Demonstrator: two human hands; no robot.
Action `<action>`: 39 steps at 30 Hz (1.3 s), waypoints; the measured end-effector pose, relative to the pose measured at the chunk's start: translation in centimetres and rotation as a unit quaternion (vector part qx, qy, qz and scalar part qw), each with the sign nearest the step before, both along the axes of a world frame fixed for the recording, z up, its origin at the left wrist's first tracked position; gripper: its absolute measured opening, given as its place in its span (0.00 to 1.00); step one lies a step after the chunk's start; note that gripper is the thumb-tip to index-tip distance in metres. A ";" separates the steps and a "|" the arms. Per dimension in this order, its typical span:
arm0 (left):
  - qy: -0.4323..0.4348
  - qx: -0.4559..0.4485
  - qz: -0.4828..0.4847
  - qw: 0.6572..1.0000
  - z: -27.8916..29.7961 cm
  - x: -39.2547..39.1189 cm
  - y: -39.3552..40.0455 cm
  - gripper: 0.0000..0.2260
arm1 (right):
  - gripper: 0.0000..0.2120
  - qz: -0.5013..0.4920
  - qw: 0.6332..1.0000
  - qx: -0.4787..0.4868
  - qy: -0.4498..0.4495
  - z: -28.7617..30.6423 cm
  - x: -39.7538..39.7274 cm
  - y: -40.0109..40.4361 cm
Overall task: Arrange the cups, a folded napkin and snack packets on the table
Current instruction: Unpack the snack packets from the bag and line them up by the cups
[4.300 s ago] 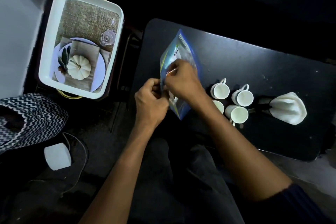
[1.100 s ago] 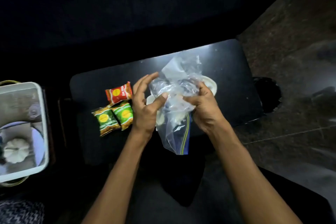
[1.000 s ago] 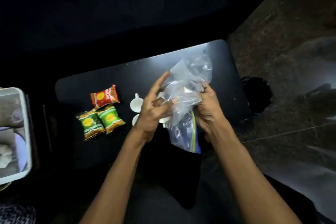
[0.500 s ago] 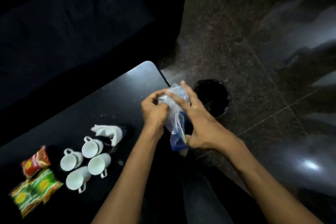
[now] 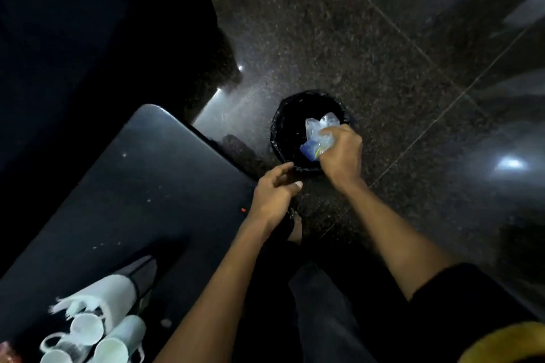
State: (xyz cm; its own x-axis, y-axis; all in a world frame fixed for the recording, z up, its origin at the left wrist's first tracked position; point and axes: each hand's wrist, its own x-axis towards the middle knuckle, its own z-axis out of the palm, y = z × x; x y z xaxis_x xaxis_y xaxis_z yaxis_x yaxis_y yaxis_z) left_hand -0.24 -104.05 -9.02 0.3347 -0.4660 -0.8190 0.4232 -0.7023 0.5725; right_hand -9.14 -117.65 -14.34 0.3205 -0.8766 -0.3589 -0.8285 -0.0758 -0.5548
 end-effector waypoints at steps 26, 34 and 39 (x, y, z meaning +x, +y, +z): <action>-0.315 0.091 -0.387 0.862 -7.7 0.8 -1.7 0.23 | 0.12 -0.013 0.978 0.206 -0.032 -12.2 3.8 2.6; -0.349 0.076 -0.186 0.915 -1.5 3.8 4.6 0.11 | 0.12 0.046 0.970 0.208 -0.114 1.0 6.9 9.4; -0.366 0.054 -0.066 0.927 2.2 6.0 11.7 0.11 | 0.13 0.147 0.965 0.182 -0.117 6.2 11.0 15.6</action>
State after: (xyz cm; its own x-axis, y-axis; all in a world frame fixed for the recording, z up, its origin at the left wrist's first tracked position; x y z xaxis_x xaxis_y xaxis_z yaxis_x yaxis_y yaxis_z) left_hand 5.74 -92.37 -6.86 0.7650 -0.4710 -0.4393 -0.1453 -0.7907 0.5947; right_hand 1.86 -102.02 -8.10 0.6457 -0.5654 -0.5133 -0.6499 -0.0540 -0.7581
